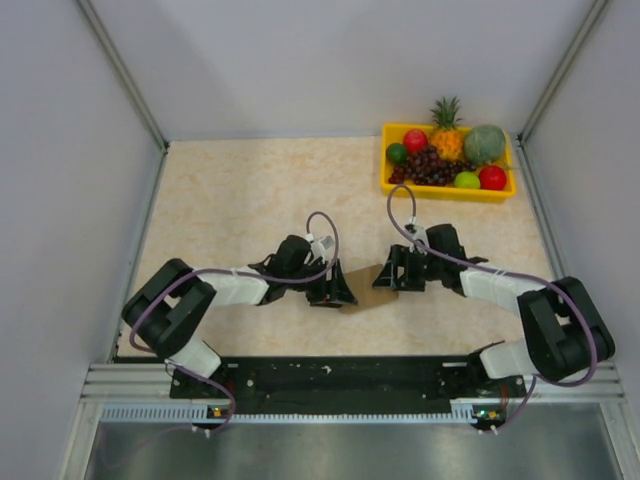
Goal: Fold the paper box
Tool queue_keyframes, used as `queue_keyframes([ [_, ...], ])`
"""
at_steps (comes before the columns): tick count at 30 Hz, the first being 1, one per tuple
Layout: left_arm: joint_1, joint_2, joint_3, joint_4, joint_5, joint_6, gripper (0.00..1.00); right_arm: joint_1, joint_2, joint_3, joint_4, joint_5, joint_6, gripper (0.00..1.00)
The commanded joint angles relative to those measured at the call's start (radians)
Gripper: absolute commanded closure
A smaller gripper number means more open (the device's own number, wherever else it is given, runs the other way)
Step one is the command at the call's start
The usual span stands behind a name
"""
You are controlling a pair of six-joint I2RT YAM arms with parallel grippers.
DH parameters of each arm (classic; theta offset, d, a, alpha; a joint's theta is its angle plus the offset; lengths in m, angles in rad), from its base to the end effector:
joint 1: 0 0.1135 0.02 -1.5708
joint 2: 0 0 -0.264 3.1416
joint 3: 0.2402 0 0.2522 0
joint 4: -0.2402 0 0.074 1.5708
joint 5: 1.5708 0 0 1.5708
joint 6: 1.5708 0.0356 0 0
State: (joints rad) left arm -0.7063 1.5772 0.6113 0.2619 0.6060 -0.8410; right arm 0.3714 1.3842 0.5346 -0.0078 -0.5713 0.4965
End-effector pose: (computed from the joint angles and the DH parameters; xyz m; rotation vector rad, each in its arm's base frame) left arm 0.2067 -0.2030 0.1433 0.1976 2.5834 -1.4026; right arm 0.2221 0.1072 0.1500 -0.1178 2.5351 1.0675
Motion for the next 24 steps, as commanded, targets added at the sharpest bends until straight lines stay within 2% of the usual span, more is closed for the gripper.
queue_keyframes([
  [1,-0.001,-0.063,0.022,0.028,0.017,0.009,0.32,0.017,-0.076,-0.012,0.045,-0.075,0.071,0.26],
  [4,-0.01,-0.098,0.054,-0.123,-0.041,0.104,0.31,0.017,-0.094,-0.016,0.025,-0.061,0.109,0.27],
  [9,-0.015,-0.23,0.051,-0.396,-0.262,0.242,0.3,0.003,-0.122,-0.025,0.009,0.055,0.203,0.26],
  [13,-0.018,-0.315,0.067,-0.504,-0.344,0.295,0.29,-0.044,-0.152,-0.05,-0.058,0.162,0.254,0.22],
  [16,-0.062,-0.356,0.117,-0.529,-0.374,0.393,0.26,-0.075,-0.21,-0.099,-0.055,0.159,0.278,0.21],
  [20,-0.191,-0.287,0.244,-0.56,-0.465,0.583,0.24,-0.077,-0.303,-0.159,-0.058,0.148,0.362,0.21],
  [23,-0.199,-0.237,0.292,-0.5,-0.463,0.62,0.26,-0.075,-0.385,-0.222,-0.029,0.12,0.459,0.24],
  [24,-0.197,-0.22,0.329,-0.495,-0.454,0.634,0.28,-0.072,-0.402,-0.276,0.056,0.105,0.494,0.25],
])
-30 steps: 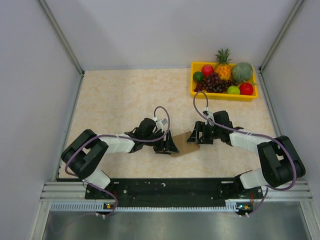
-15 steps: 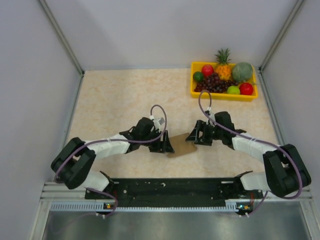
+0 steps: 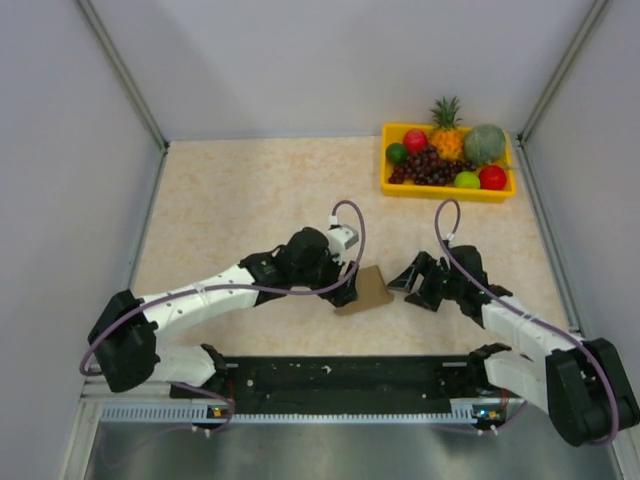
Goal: Fold the paper box
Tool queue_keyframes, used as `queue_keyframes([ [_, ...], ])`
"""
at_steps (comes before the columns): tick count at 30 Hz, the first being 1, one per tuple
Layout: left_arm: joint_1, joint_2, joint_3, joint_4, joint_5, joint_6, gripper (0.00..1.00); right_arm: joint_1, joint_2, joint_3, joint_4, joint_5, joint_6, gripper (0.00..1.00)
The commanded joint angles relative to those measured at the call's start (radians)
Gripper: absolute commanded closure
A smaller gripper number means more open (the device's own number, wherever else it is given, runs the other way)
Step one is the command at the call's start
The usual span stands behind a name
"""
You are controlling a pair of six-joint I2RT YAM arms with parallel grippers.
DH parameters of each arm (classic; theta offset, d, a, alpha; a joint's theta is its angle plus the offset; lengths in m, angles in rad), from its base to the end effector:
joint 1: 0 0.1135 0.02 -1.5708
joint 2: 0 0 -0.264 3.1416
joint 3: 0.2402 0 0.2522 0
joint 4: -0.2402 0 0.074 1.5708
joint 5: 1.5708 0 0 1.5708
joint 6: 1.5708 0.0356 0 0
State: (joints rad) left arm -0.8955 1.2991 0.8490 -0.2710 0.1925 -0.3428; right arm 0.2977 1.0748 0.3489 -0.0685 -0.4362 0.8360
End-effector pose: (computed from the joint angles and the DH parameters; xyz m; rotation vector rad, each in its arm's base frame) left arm 0.1682 -0.2210 0.2433 0.7644 2.3065 -0.8282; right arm 0.1790 0.0707 0.1521 0.4500 2.4904 1.0247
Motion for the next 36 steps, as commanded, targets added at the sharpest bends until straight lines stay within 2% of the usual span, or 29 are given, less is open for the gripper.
queue_keyframes([
  [1,-0.01,0.077,0.111,0.038,-0.048,0.137,0.28,0.009,-0.107,-0.12,0.16,-0.041,0.193,0.28],
  [3,-0.002,0.14,0.184,0.01,-0.056,0.149,0.29,0.024,-0.125,-0.184,0.267,-0.045,0.29,0.31],
  [4,0.0,0.159,0.211,-0.013,-0.048,0.149,0.3,0.046,-0.127,-0.194,0.282,-0.041,0.305,0.35],
  [6,0.003,0.187,0.246,-0.017,-0.041,0.154,0.31,0.063,-0.125,-0.203,0.289,-0.015,0.33,0.36],
  [17,0.006,0.129,0.203,0.058,0.062,0.206,0.32,0.17,0.019,-0.254,0.55,0.079,0.551,0.61],
  [21,0.004,0.105,0.186,0.065,0.061,0.225,0.32,0.19,0.036,-0.241,0.516,0.119,0.564,0.64],
  [26,0.0,0.089,0.162,0.087,0.061,0.278,0.29,0.198,0.024,-0.238,0.516,0.174,0.624,0.76],
  [29,-0.02,0.06,0.107,0.162,0.053,0.333,0.26,0.202,0.014,-0.228,0.487,0.201,0.658,0.85],
  [30,-0.032,0.049,0.092,0.183,0.041,0.368,0.25,0.204,0.011,-0.226,0.481,0.209,0.667,0.92],
  [32,-0.063,0.023,0.067,0.22,0.012,0.445,0.24,0.207,0.005,-0.215,0.469,0.221,0.699,0.99],
  [36,-0.086,0.043,0.088,0.215,0.027,0.519,0.25,0.207,-0.007,-0.173,0.405,0.214,0.752,1.0],
])
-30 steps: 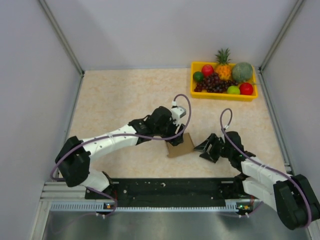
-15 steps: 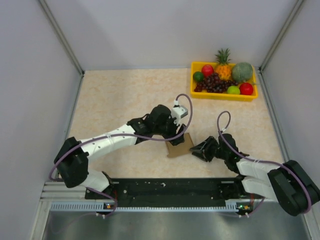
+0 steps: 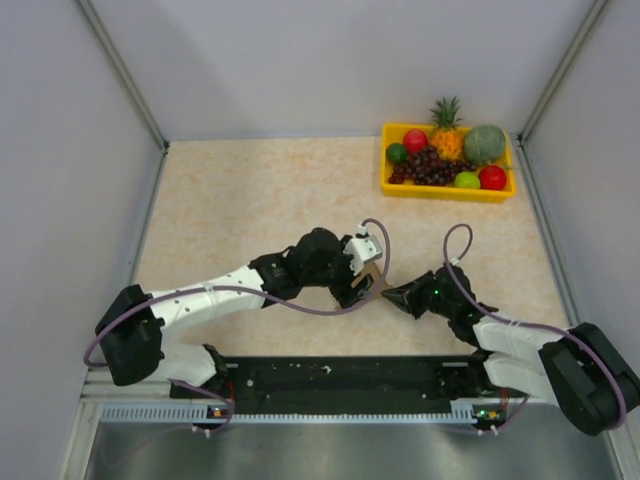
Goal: Fold the paper box
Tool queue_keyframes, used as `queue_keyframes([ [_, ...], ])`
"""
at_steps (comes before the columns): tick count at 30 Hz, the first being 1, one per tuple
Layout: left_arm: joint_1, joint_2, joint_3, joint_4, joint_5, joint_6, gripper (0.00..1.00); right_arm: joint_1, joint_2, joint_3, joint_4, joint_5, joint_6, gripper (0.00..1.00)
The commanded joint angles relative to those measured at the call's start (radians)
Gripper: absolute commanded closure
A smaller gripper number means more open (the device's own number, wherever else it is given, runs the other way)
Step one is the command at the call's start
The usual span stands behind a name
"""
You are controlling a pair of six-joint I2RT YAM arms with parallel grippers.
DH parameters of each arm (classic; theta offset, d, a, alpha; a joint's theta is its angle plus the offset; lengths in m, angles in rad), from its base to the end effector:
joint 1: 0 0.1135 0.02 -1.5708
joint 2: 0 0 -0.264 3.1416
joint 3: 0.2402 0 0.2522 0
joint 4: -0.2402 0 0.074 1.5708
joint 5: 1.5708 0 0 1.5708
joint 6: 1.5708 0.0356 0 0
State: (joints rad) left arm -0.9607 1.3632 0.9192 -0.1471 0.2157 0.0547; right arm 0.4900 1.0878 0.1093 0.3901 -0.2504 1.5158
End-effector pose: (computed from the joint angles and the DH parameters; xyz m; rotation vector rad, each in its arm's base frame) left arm 0.1673 -0.2526 0.2602 1.2027 1.8956 -0.7412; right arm 0.1495 0.0897 0.1173 1.0806 2.2618 1.2972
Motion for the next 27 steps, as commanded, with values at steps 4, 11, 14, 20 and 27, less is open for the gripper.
queue_keyframes([
  [4,-0.041,0.037,0.059,0.035,0.034,0.2,0.28,0.015,-0.052,0.101,-0.141,0.028,0.138,1.0],
  [11,-0.101,0.108,0.098,-0.011,-0.065,0.349,0.32,0.013,-0.104,0.196,-0.316,0.046,0.17,1.0],
  [14,-0.107,0.14,0.122,-0.019,-0.116,0.366,0.49,0.015,-0.109,0.219,-0.361,0.056,0.173,1.0],
  [20,-0.127,0.161,0.096,0.035,-0.193,0.427,0.51,0.015,-0.112,0.256,-0.408,0.054,0.19,1.0],
  [27,-0.133,0.235,0.13,-0.011,-0.17,0.458,0.53,0.013,-0.105,0.289,-0.442,0.06,0.211,1.0],
])
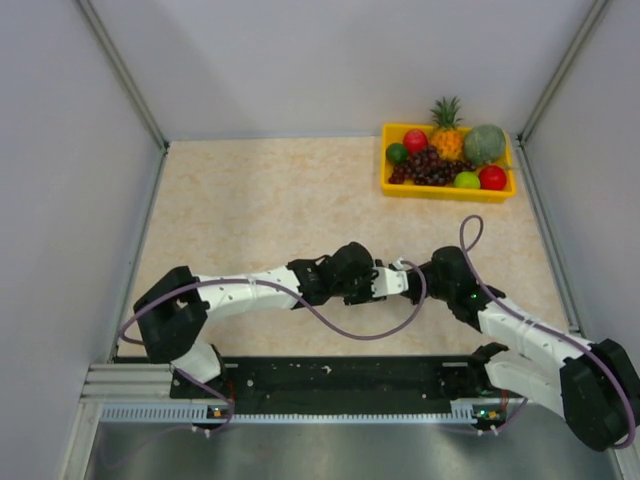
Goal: Fold the paper box
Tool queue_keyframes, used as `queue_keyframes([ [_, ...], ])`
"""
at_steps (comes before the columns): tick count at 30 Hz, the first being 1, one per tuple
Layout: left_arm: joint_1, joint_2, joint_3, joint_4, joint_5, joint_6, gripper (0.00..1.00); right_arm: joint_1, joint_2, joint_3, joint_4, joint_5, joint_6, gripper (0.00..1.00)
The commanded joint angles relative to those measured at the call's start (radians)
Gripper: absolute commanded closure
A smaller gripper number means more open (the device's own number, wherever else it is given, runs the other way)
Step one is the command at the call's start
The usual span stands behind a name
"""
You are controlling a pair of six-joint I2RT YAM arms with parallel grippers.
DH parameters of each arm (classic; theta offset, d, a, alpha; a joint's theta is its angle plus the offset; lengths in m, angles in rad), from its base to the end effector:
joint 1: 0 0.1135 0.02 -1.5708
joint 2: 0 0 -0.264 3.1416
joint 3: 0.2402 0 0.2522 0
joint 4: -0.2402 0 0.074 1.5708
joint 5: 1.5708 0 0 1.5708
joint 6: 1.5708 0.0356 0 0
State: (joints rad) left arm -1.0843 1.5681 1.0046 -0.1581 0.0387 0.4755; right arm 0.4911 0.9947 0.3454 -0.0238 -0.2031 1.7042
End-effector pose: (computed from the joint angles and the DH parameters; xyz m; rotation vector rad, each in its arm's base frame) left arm 0.1581 -0.3018 0.2250 1.6445 1.6338 -0.3569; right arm 0.1665 0.0972 0.1667 1.3910 2.2310 1.2478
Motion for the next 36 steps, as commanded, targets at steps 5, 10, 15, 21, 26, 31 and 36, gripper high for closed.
queue_keyframes([
  [5,-0.009,0.073,0.075,-0.012,-0.064,0.028,0.62,0.012,-0.008,0.083,-0.057,0.011,0.018,1.0],
  [10,-0.012,0.076,0.074,0.012,-0.091,0.037,0.73,0.012,-0.018,0.078,-0.065,0.016,0.029,1.0],
  [15,-0.023,0.082,0.08,0.005,-0.108,0.046,0.85,0.012,-0.027,0.083,-0.067,0.022,0.028,1.0],
  [21,-0.023,0.078,0.098,-0.026,-0.108,0.003,1.0,-0.006,-0.123,0.092,-0.073,0.044,-0.19,0.63],
  [26,-0.02,0.064,0.089,-0.037,-0.089,-0.006,1.0,-0.025,-0.312,0.089,-0.14,0.019,-0.478,0.28],
  [31,-0.019,0.041,0.091,-0.04,-0.062,-0.038,1.0,-0.142,-0.444,0.129,-0.272,-0.042,-0.814,0.29],
  [36,0.006,0.004,0.124,-0.099,0.056,-0.054,1.0,-0.253,-0.418,0.178,-0.3,-0.136,-1.101,0.32],
])
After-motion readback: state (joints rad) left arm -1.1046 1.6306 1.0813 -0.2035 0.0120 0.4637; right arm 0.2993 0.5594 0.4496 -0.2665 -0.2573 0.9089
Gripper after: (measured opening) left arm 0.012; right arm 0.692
